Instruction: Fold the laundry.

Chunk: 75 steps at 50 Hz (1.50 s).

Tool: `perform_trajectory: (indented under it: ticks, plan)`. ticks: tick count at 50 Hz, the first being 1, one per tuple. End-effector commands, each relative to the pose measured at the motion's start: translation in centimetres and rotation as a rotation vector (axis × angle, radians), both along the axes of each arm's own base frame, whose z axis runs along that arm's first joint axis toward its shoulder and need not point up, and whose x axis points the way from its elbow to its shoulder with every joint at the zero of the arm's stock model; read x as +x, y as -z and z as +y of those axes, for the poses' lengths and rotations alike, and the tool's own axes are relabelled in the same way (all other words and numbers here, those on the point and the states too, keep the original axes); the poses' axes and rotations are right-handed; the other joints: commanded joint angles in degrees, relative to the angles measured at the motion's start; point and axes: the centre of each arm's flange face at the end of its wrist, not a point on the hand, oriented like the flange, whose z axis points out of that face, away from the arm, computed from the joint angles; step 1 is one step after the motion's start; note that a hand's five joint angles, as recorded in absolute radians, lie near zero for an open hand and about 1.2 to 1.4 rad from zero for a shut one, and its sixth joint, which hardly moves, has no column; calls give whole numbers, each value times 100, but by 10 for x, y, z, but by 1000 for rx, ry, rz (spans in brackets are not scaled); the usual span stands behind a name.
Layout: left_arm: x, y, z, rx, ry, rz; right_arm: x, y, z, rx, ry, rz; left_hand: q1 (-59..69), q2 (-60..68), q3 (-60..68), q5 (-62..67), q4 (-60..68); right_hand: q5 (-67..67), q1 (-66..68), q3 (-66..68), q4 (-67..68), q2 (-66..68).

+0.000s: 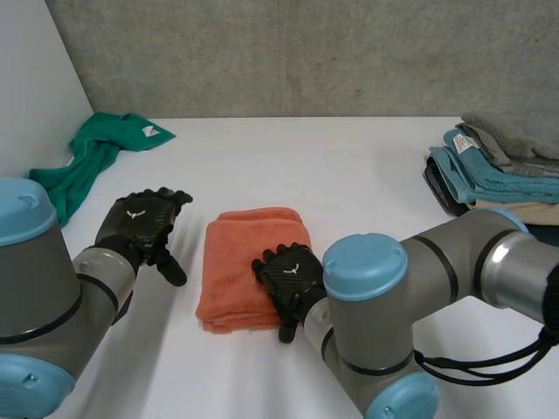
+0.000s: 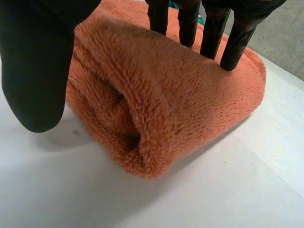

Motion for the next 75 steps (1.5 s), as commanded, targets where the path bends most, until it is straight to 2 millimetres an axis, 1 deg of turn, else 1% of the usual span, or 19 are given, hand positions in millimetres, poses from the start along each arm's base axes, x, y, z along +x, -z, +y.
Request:
perform_trajectory:
  ticks: [1, 8, 19, 23, 29, 34, 49, 53, 54, 57, 58, 61, 62, 65, 66, 69, 70, 72, 75]
  plan:
    - [0, 1, 1, -3, 2, 1, 5, 4, -7, -54, -4, -2, -60, -122, -169, -222, -125, 1038, 1371, 1215, 1057, 1119]
    - [0, 0, 1, -4, 0, 2, 6, 4, -7, -75, -14, 5, -77, -138, -186, -239, -142, 1983, 2316, 2160, 2002, 2064]
    - [0, 1, 2, 0, 2, 1, 7, 14, -10, -96, -29, 38, -82, -143, -190, -244, -147, 2252, 2585, 2429, 2271, 2333]
    - [0, 1, 2, 0, 1, 0, 8, 13, -10, -110, -34, 41, -82, -143, -190, -244, -147, 3292, 3626, 3470, 3311, 3373]
    - [1, 1, 3, 2, 1, 0, 9, 2, -16, -151, -17, 21, -82, -143, -190, -244, -147, 6651, 6984, 6828, 6670, 6732]
    - [1, 0, 3, -3, 0, 2, 8, -12, -19, -195, -9, 19, -82, -143, -190, -244, -147, 6654, 6987, 6831, 6673, 6735]
    - [1, -1, 3, -4, 0, 2, 7, -18, -18, -382, -122, 181, -82, -143, -190, -244, -147, 6654, 6987, 6831, 6673, 6735]
    - [2, 1, 4, 0, 0, 1, 0, -28, -48, -489, -102, 204, -82, -143, -190, -244, -147, 6654, 6987, 6831, 6673, 6735]
    - [2, 1, 4, 0, 0, 1, -4, -40, -65, -559, -80, 201, -82, -143, -190, -244, -147, 6654, 6987, 6831, 6673, 6735]
    - [2, 1, 3, -4, -3, 2, -13, -69, -91, -679, -39, 186, -82, -143, -190, -244, -147, 6654, 6987, 6831, 6673, 6735]
    - [1, 1, 4, -5, 0, 3, -20, -90, -108, -755, -6, 174, -82, -143, -190, -244, -147, 6654, 6987, 6831, 6673, 6735]
    - [2, 1, 3, -8, -3, 5, -32, -121, -135, -855, 50, 147, -82, -143, -190, -244, -147, 6654, 6987, 6831, 6673, 6735]
    - [2, 1, 3, -8, -3, 4, -43, -142, -155, -909, 94, 125, -82, -143, -190, -244, -147, 6654, 6987, 6831, 6673, 6735]
    - [1, 1, 3, -8, -1, 5, -64, -170, -184, -974, 163, 102, -82, -143, -190, -244, -147, 6654, 6987, 6831, 6673, 6735]
    - [2, 1, 3, -8, -3, 5, -80, -187, -202, -1007, 212, 81, -82, -143, -190, -244, -147, 6654, 6987, 6831, 6673, 6735]
    - [2, 2, 4, -5, -1, 4, -108, -205, -228, -1030, 276, 41, -82, -143, -190, -244, -147, 6654, 6987, 6831, 6673, 6735]
    - [2, 2, 4, -5, -1, 4, -130, -213, -244, -1027, 322, 11, -82, -143, -190, -244, -147, 6654, 6987, 6831, 6673, 6735]
    - [2, 2, 4, -4, -1, 3, -155, -216, -261, -1009, 366, -19, -82, -143, -190, -244, -147, 6654, 6987, 6831, 6673, 6735]
    - [2, 2, 5, -4, -3, 3, -202, -205, -290, -931, 419, -82, -82, -143, -190, -244, -147, 6654, 6987, 6831, 6673, 6735]
